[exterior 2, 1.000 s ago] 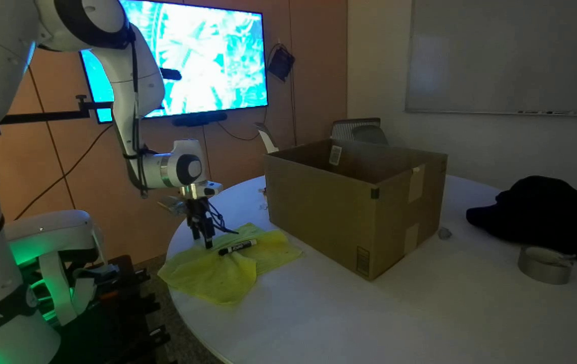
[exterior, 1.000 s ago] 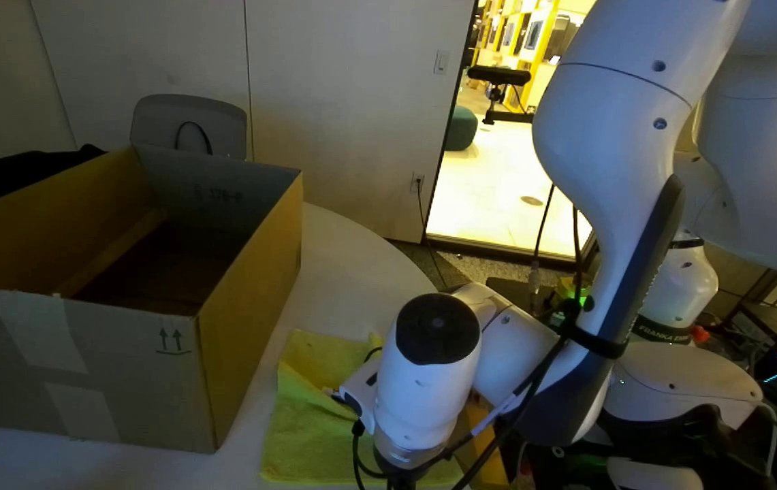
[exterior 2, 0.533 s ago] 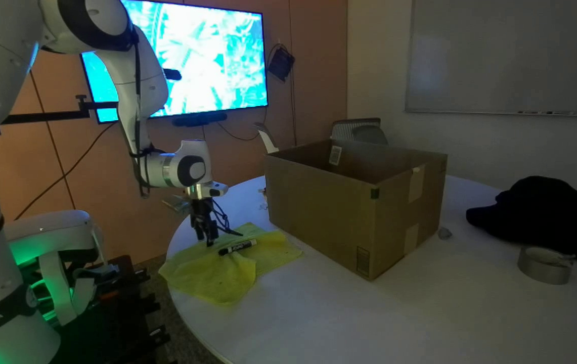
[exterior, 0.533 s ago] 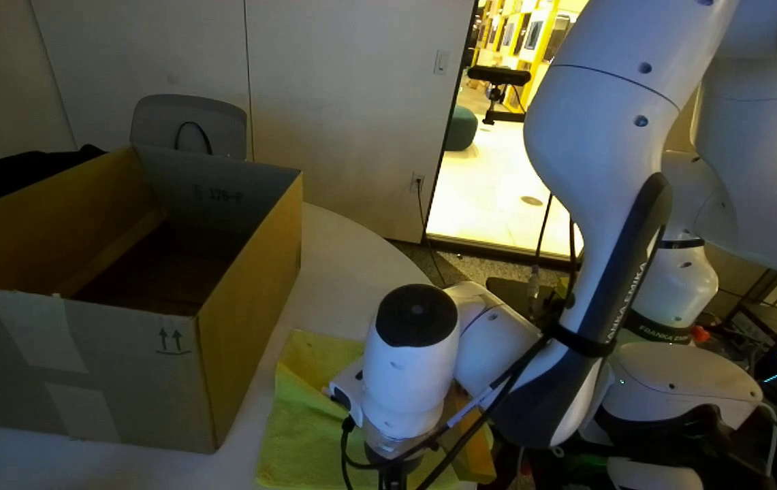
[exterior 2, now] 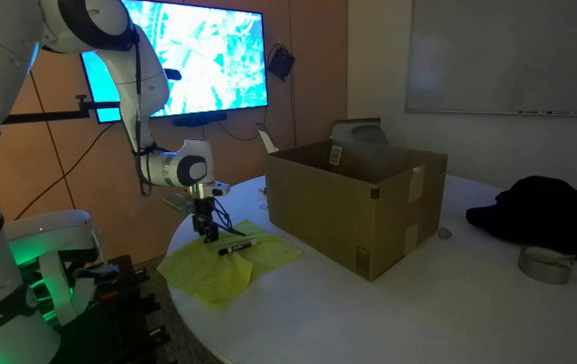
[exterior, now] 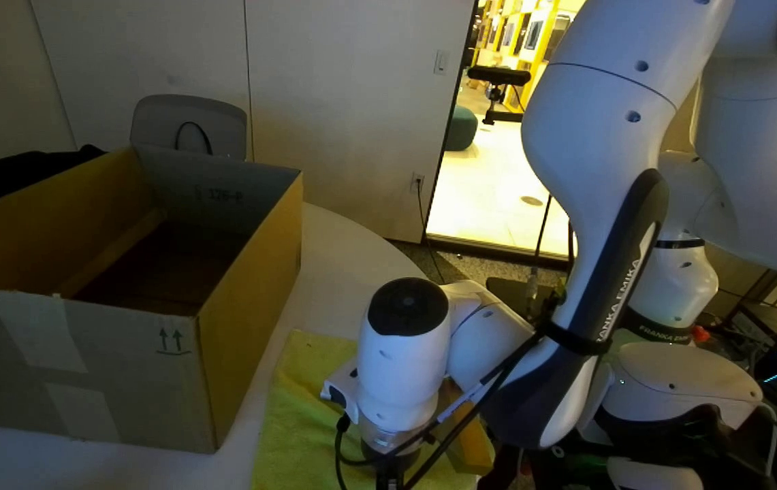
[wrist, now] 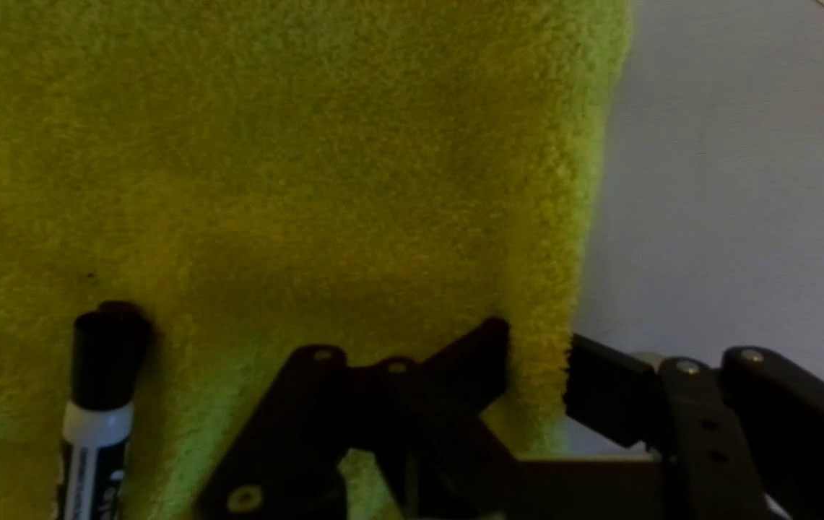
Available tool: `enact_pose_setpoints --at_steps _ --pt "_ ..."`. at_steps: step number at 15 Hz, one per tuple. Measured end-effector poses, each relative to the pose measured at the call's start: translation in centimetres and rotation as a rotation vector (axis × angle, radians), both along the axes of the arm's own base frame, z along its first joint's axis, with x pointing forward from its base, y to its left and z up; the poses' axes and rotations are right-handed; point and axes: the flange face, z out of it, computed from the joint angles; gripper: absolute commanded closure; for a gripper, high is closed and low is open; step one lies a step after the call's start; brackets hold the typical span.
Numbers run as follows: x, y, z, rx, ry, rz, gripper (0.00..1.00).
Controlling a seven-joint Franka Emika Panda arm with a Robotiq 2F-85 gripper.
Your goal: Put the marker in the towel, fold the towel, and then put the folded towel in the box
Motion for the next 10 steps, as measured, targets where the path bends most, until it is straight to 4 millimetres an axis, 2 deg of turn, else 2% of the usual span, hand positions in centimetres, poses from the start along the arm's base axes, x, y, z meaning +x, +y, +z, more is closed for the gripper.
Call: enact_pose_setpoints --at_steps 5,7,10 --pt "0.3 -0.5 0.2 -0.004 -0.004 -0.002 1.0" --pt "0.8 -1.5 0.9 -0.012 -0.023 -0.025 1.0" --pt "1.6 -4.4 2.8 -0.026 -0.077 -0.102 0.98"
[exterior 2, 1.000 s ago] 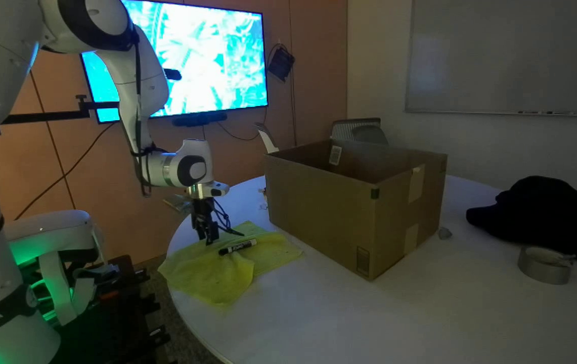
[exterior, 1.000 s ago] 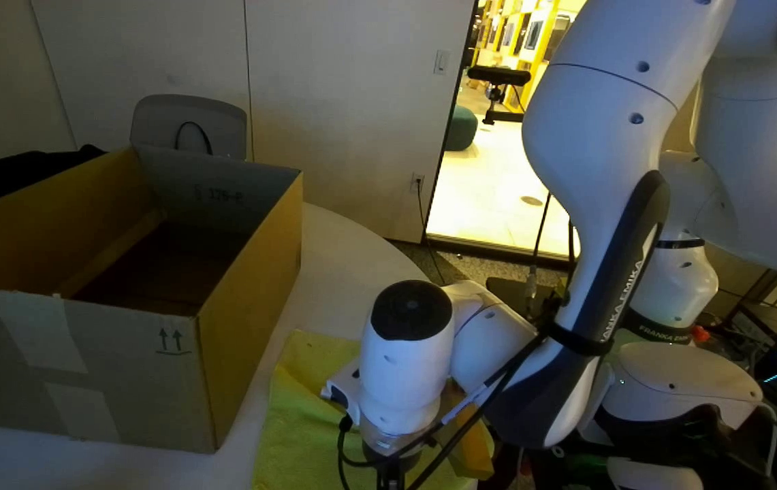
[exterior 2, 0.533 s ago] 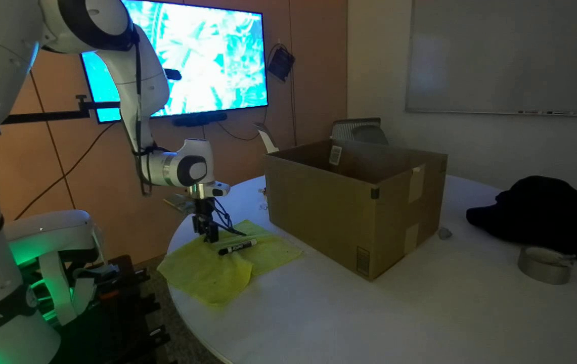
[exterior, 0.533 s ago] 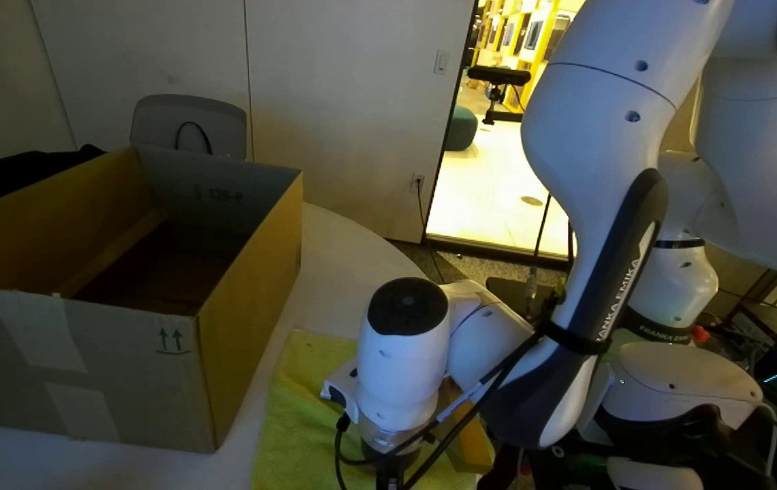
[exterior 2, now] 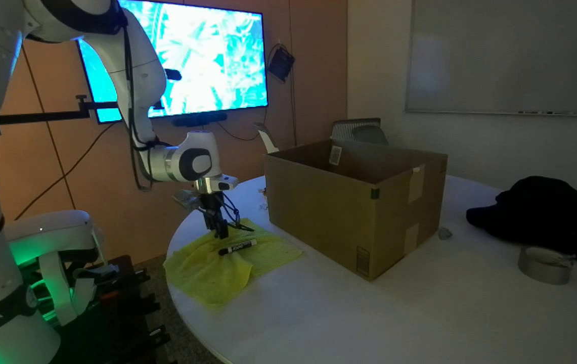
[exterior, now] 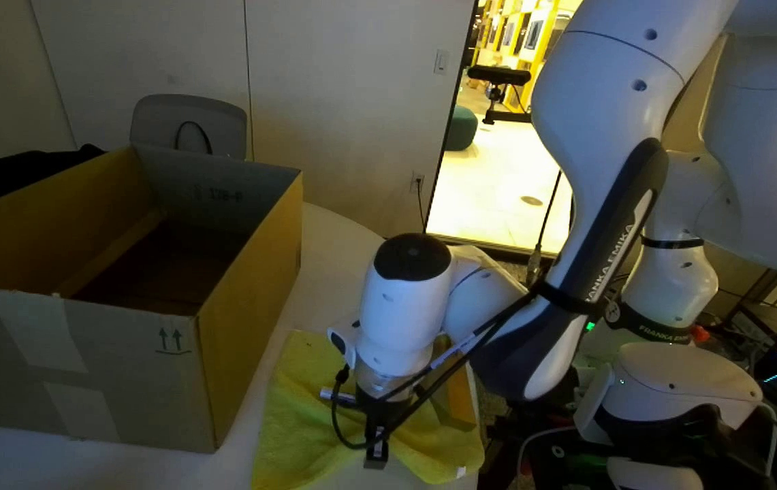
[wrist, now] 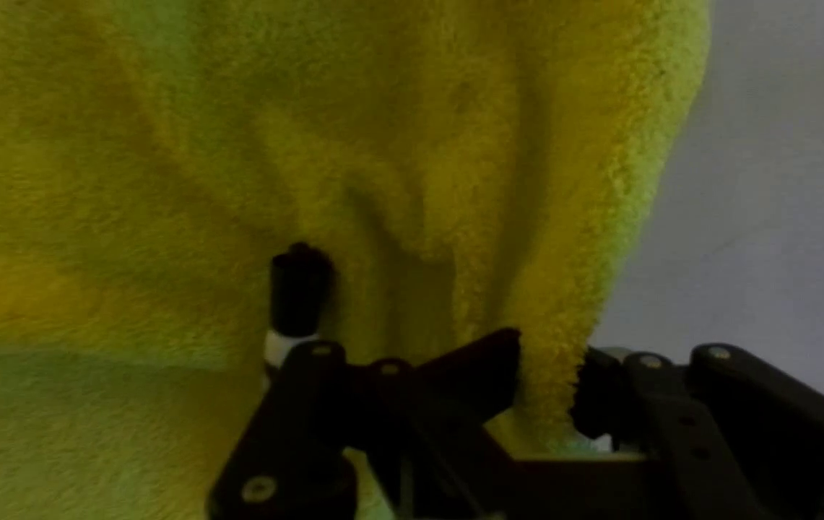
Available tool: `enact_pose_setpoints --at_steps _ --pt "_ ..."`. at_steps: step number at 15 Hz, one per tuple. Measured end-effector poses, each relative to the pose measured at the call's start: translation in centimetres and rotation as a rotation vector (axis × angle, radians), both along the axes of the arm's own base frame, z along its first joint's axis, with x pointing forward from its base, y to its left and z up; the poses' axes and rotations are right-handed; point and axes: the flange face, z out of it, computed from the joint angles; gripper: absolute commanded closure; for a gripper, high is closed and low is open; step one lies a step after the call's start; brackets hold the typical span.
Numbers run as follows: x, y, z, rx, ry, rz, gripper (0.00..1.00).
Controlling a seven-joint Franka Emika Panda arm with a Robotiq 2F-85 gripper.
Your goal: Put the marker in the towel, fold the towel, and then put the folded towel in the box
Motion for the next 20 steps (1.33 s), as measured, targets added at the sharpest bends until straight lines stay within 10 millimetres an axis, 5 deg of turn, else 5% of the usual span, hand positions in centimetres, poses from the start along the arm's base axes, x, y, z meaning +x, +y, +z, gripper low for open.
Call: enact_pose_setpoints --at_steps 6,12,13,15,20 --pt "0.9 -7.5 2.8 -0.073 -0.097 -0.25 0.99" --pt "1.6 -13.9 2.3 -0.138 -0.124 -0.559 0.98" --pt "1.6 -14.5 2.1 -0.146 -0.119 -0.596 0.74" --pt "1.5 -15.2 1.7 -0.157 -0.109 -0.644 0.73" --pt "1.0 -14.7 1.1 -0.156 -0.079 -0.652 0.35"
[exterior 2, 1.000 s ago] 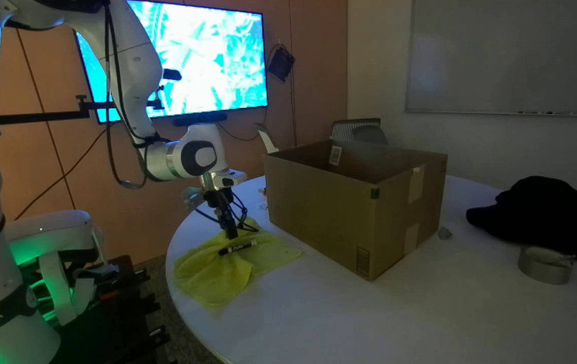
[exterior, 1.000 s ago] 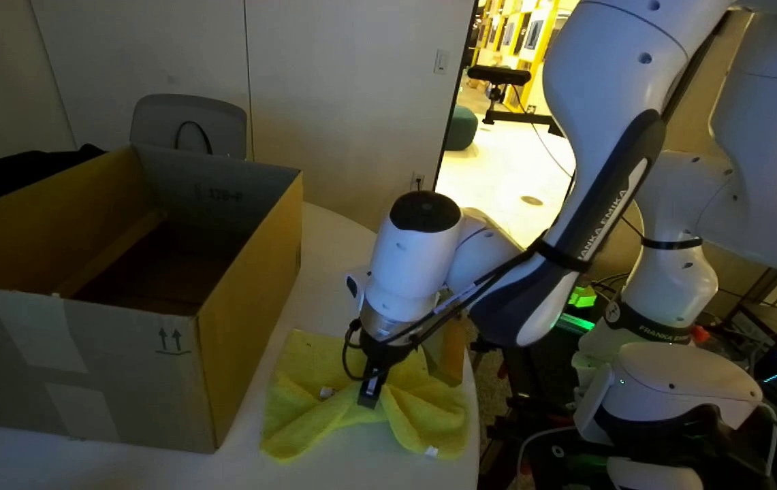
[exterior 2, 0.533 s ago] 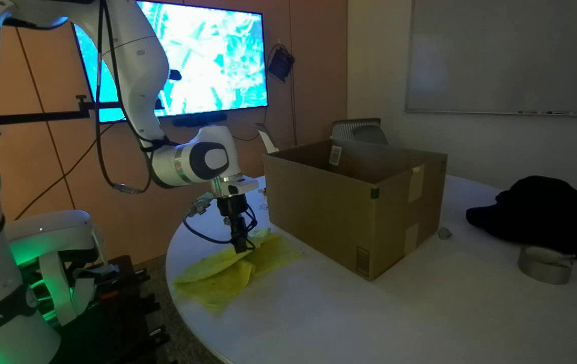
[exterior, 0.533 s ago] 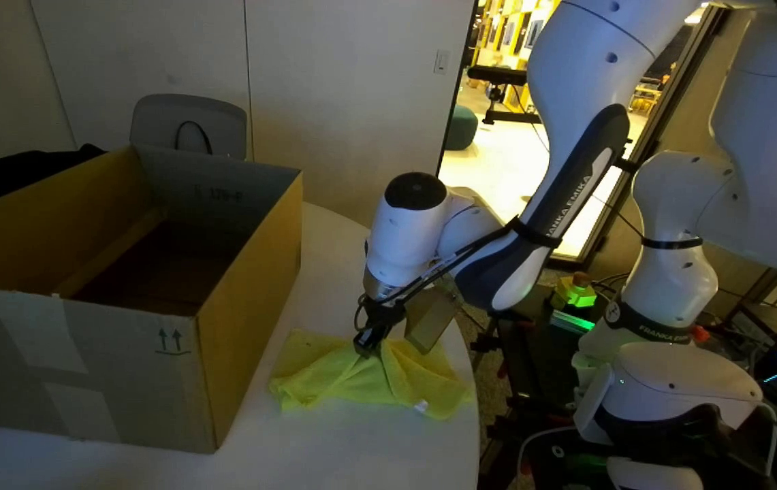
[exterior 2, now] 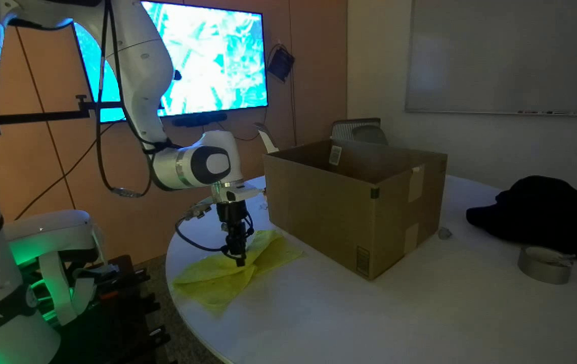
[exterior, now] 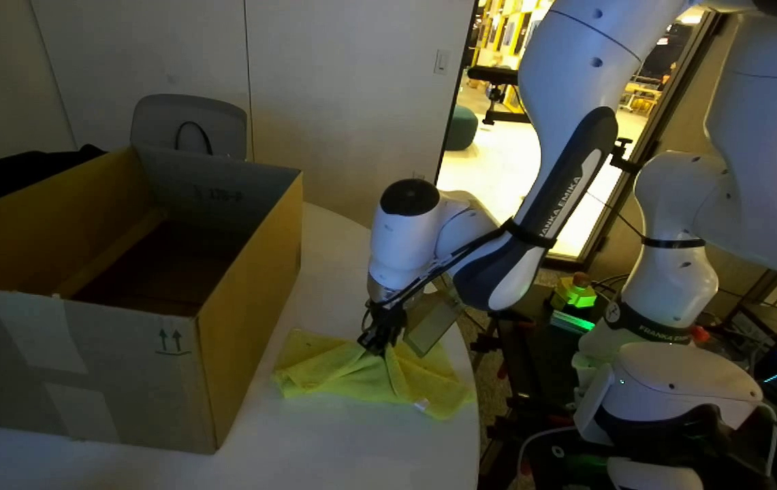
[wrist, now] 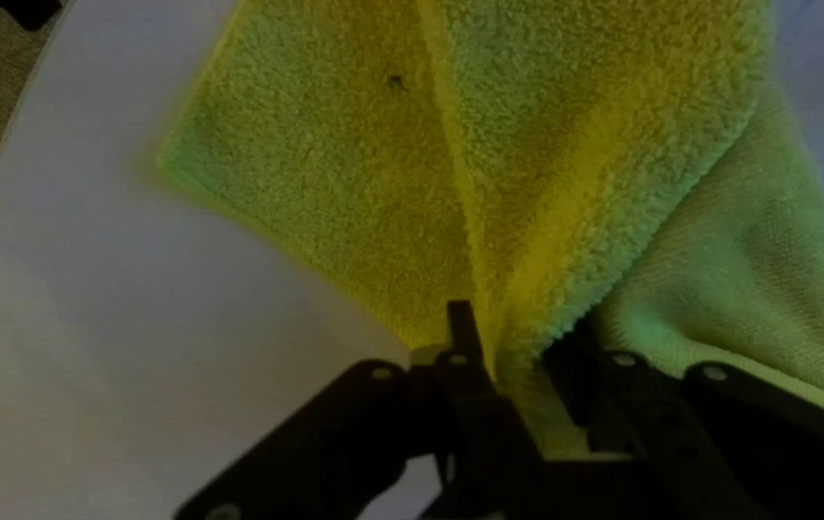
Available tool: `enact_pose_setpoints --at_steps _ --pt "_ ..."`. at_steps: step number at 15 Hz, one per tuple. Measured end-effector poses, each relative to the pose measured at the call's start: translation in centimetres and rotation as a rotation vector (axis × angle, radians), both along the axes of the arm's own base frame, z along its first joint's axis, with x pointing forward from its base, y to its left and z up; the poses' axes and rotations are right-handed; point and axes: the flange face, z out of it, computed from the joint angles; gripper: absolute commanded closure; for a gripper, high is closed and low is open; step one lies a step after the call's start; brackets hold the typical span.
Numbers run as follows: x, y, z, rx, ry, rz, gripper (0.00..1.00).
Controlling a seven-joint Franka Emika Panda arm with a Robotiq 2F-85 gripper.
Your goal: Put the marker in the towel, fold the towel, and then put the folded towel in the box
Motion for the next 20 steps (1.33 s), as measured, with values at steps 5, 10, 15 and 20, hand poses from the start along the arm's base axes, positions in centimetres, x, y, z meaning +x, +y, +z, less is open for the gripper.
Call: enact_pose_setpoints --at_steps 5,10,15,20 --pt "-1.1 1.1 0.9 0.022 0.006 0.025 0.01" --pt "-4.1 0.8 2.1 0.068 0.058 0.15 0.0" --pt "-8.5 -1.5 0.9 0.14 0.188 0.331 0.0" --pt "-10.4 -2.3 -1.0 0.17 0.267 0.501 0.0"
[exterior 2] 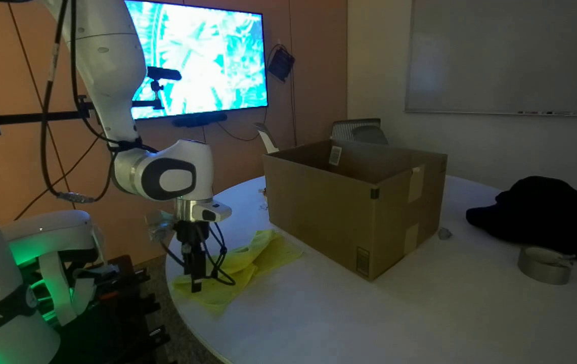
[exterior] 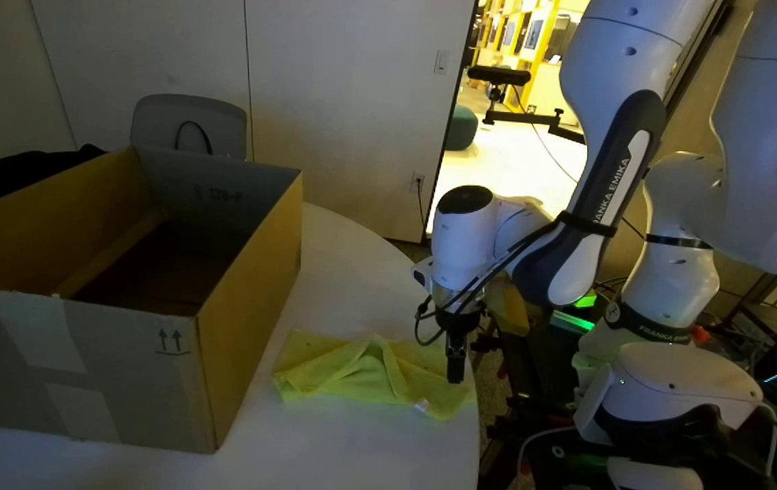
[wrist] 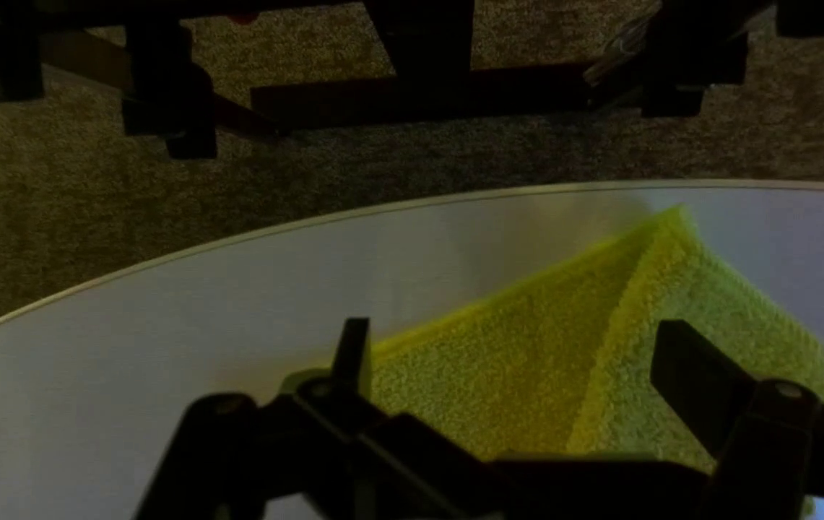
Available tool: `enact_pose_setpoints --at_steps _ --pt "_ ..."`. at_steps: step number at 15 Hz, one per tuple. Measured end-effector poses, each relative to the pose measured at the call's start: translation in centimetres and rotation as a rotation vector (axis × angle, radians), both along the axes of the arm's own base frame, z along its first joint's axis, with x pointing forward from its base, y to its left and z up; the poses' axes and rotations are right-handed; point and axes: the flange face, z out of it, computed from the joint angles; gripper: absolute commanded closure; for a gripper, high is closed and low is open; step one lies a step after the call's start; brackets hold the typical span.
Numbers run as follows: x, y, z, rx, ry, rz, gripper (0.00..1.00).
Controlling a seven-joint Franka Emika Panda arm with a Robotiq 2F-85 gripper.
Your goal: Put the marker in the towel, fold the towel, and then put the folded towel in the box
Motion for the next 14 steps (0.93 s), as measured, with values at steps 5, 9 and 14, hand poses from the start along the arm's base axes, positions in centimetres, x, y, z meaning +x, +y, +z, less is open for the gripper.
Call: enact_pose_setpoints --at_steps 5,9,14 --pt "-0.1 -0.2 -1.6 0.036 -0.012 0.094 0.0" --pt "0.3 -0.2 -2.9 0.059 -0.032 0.15 0.0" --pt "1.0 -0.2 -4.0 0.071 -0.028 0.203 0.36"
